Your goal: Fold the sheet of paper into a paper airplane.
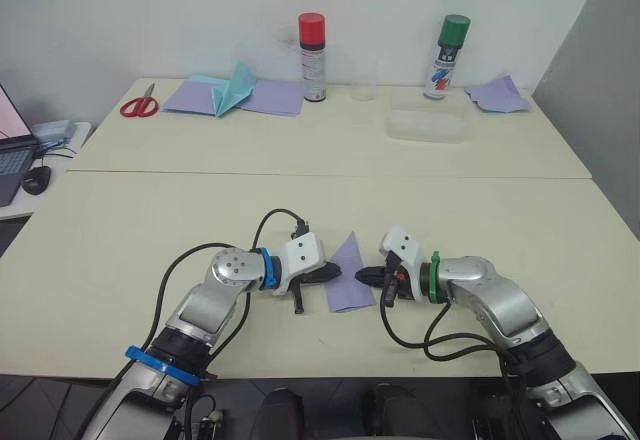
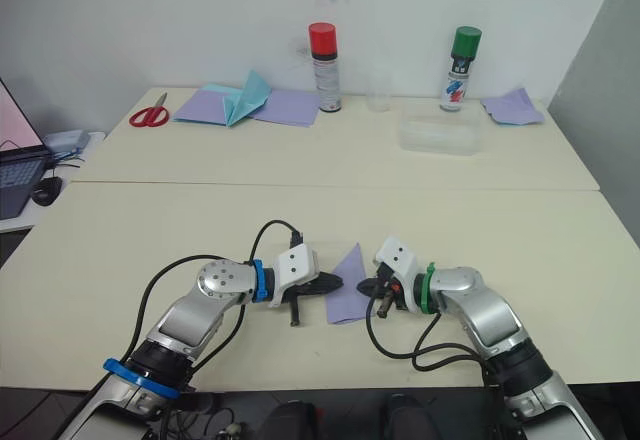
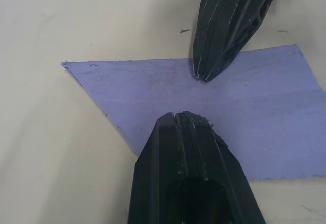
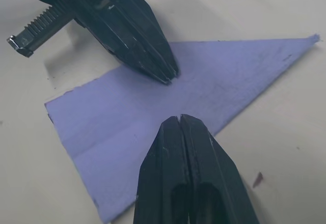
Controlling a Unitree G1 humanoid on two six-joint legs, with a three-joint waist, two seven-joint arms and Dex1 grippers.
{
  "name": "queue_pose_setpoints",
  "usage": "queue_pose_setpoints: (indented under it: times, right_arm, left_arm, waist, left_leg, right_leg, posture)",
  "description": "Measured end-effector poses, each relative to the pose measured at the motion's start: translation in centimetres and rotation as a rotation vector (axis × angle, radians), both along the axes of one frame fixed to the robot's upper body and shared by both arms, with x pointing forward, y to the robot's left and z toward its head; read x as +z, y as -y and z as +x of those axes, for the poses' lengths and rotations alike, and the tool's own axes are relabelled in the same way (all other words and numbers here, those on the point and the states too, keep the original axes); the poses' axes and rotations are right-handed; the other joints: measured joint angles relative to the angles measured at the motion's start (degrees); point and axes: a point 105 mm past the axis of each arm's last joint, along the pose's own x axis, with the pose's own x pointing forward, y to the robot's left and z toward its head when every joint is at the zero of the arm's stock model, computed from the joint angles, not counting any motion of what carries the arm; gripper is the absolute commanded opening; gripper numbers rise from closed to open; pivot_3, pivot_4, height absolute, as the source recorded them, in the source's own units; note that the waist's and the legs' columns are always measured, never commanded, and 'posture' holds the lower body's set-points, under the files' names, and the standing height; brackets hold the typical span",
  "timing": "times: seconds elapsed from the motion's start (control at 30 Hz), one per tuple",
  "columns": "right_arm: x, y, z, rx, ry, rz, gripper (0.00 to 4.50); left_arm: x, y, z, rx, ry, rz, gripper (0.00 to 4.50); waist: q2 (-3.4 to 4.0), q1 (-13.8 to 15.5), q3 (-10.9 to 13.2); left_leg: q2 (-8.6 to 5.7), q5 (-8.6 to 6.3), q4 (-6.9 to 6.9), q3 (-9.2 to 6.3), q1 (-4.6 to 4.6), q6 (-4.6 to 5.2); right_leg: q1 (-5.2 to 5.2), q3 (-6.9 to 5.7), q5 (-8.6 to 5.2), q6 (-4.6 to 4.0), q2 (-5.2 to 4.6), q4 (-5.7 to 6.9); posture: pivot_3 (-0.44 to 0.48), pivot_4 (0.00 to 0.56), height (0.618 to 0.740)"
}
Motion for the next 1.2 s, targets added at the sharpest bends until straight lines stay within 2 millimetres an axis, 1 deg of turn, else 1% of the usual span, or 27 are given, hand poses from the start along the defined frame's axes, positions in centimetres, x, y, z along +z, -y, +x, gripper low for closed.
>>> queue_pose_setpoints:
  times: [0.2,0.27,0.4,0.43,0.53,0.57,0.63,0.7,0.77,0.93,1.03,1.2]
  right_arm:
    - [-0.1,-0.3,0.2,0.021,0.025,-0.029,0.00]
    - [-0.2,-0.4,0.2,0.026,0.028,-0.036,0.00]
    - [-0.1,-0.5,0.1,0.035,0.036,-0.032,0.00]
    - [-0.1,-0.6,0.1,0.035,0.037,-0.031,0.00]
    - [-0.1,-0.5,0.2,0.033,0.037,-0.031,0.00]
    - [-0.1,-0.5,0.2,0.032,0.036,-0.031,0.00]
    - [-0.1,-0.5,0.3,0.031,0.036,-0.031,0.00]
    - [-0.1,-0.4,0.4,0.029,0.037,-0.032,0.00]
    - [-0.1,-0.5,0.5,0.029,0.036,-0.032,0.00]
    - [-0.1,-0.6,0.5,0.030,0.034,-0.028,0.00]
    - [-0.1,-0.6,0.5,0.031,0.034,-0.028,0.00]
    - [0.0,-0.6,0.5,0.031,0.034,-0.028,0.00]
  left_arm:
    - [0.2,-0.3,0.1,0.021,-0.007,-0.027,0.01]
    - [0.3,-0.6,-0.3,0.048,-0.072,-0.080,0.01]
    - [1.1,-2.2,-1.4,0.128,-0.263,-0.212,1.03]
    - [1.7,-2.8,-1.5,0.156,-0.302,-0.256,1.34]
    - [3.9,-4.4,-0.9,0.260,-0.350,-0.389,2.33]
    - [4.1,-4.7,-0.8,0.297,-0.379,-0.421,2.33]
    - [3.8,-4.9,-0.9,0.352,-0.459,-0.462,2.33]
    - [3.1,-4.2,-1.2,0.385,-0.560,-0.506,2.33]
    - [2.6,-3.5,-1.5,0.399,-0.624,-0.514,2.33]
    - [1.8,-2.8,-2.0,0.399,-0.648,-0.463,2.33]
    - [1.6,-2.9,-2.0,0.409,-0.645,-0.447,2.33]
    - [1.6,-3.7,-1.8,0.422,-0.598,-0.413,2.33]
  waist:
    - [0.01,0.0,0.0]
    - [0.02,-0.1,0.0]
    - [-0.02,-0.2,0.1]
    - [-0.04,-0.2,0.2]
    - [-0.04,-0.2,0.2]
    - [-0.03,-0.2,0.2]
    - [-0.03,-0.2,0.2]
    - [-0.09,-0.2,0.3]
    - [-0.13,-0.2,0.3]
    - [-0.14,-0.2,0.3]
    - [-0.14,-0.2,0.3]
    - [-0.13,-0.2,0.3]
  left_leg:
    - [0.02,0.00,0.01,0.00,0.07,0.00]
    - [0.03,0.00,0.01,0.00,0.04,0.00]
    - [0.03,0.00,-0.01,-0.02,-0.06,0.00]
    - [0.03,0.00,-0.01,-0.06,-0.07,0.00]
    - [0.03,0.00,-0.01,-0.12,-0.05,0.00]
    - [0.03,0.00,0.00,-0.11,-0.03,0.00]
    - [0.03,0.00,0.01,-0.11,-0.02,0.00]
    - [0.02,0.00,0.03,-0.10,-0.02,0.00]
    - [0.01,0.01,0.05,-0.10,-0.02,0.00]
    - [0.00,0.01,0.04,-0.10,0.00,-0.01]
    - [0.01,0.01,0.04,-0.10,-0.01,-0.01]
    - [0.02,0.00,0.03,-0.09,-0.03,-0.01]
  right_leg:
    - [0.03,0.02,0.01,0.01,-0.02,0.00]
    - [0.00,0.01,0.00,0.00,-0.01,0.01]
    - [-0.08,-0.01,0.06,0.10,0.04,0.03]
    - [-0.10,-0.04,0.07,0.12,0.04,0.05]
    - [-0.10,-0.08,0.05,0.09,0.05,0.05]
    - [-0.08,-0.05,0.04,0.07,0.05,0.05]
    - [-0.08,-0.04,0.04,0.06,0.05,0.04]
    - [-0.08,-0.05,0.04,0.07,0.04,0.03]
    - [-0.08,-0.02,0.07,0.11,0.04,0.01]
    - [-0.12,0.04,0.06,0.09,0.04,0.02]
    - [-0.14,0.09,0.05,0.06,0.04,0.02]
    - [-0.30,0.13,0.04,0.05,0.03,0.02]
  posture:
    - [0.000,0.150,0.740]
    - [0.000,0.150,0.740]
    - [0.000,0.150,0.740]
    - [0.000,0.150,0.740]
    - [0.000,0.150,0.740]
    - [0.000,0.150,0.740]
    - [0.000,0.150,0.740]
    - [0.000,0.150,0.740]
    - [0.000,0.150,0.740]
    - [0.000,0.150,0.740]
    - [0.000,0.150,0.740]
    - [0.000,0.150,0.740]
